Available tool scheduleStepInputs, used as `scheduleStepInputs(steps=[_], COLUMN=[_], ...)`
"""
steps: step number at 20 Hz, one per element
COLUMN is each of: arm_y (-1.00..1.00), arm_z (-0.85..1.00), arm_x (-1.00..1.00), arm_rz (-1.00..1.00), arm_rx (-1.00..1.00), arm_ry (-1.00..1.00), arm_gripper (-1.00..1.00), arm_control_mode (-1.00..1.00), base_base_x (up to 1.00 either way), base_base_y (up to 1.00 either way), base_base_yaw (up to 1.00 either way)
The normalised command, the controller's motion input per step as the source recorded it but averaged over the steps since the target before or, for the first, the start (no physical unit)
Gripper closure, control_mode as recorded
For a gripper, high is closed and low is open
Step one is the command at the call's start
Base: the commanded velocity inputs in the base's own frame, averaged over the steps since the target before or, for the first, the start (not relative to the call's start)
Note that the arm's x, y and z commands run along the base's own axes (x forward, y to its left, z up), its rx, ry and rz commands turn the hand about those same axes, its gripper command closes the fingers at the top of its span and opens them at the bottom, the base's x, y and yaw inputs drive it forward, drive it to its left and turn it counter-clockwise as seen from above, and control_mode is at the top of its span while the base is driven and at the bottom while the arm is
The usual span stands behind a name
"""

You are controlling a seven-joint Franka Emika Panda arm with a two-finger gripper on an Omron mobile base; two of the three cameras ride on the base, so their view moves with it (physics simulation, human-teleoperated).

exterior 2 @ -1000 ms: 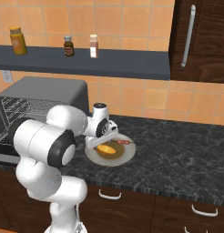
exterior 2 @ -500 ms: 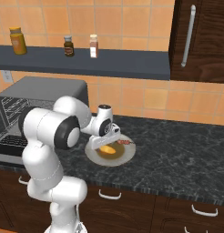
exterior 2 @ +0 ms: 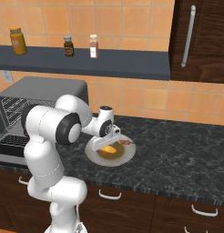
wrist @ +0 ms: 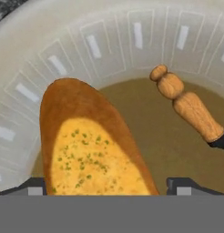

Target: Pick up the kebab skewer and baguette bread, and place them inside the toaster oven. Close the toaster oven door and start by setting the timer.

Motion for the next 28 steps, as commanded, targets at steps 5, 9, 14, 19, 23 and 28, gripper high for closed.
scheduleStepInputs(steps=[5,9,14,19,23,28], arm_y=[-0.06,0.0,0.02,0.87,1.0,1.0], arm_z=[-0.47,0.15,0.85,0.82,0.64,0.19], arm_x=[-0.37,-0.73,-1.0,-0.87,-0.57,-0.28], arm_rz=[0.04,0.03,0.02,0.03,0.02,0.01], arm_rx=[0.0,0.0,0.01,0.0,0.0,0.0], arm_ry=[0.0,0.0,0.0,0.0,0.0,-0.02], arm_gripper=[1.0,1.0,1.0,1.0,1.0,1.0], arm_control_mode=[-1.0,-1.0,-1.0,-1.0,-1.0,-1.0], base_base_x=[0.0,0.0,0.0,0.0,0.0,0.0], base_base_y=[0.0,0.0,0.0,0.0,0.0,0.0], base_base_yaw=[0.0,0.0,0.0,0.0,0.0,0.0])
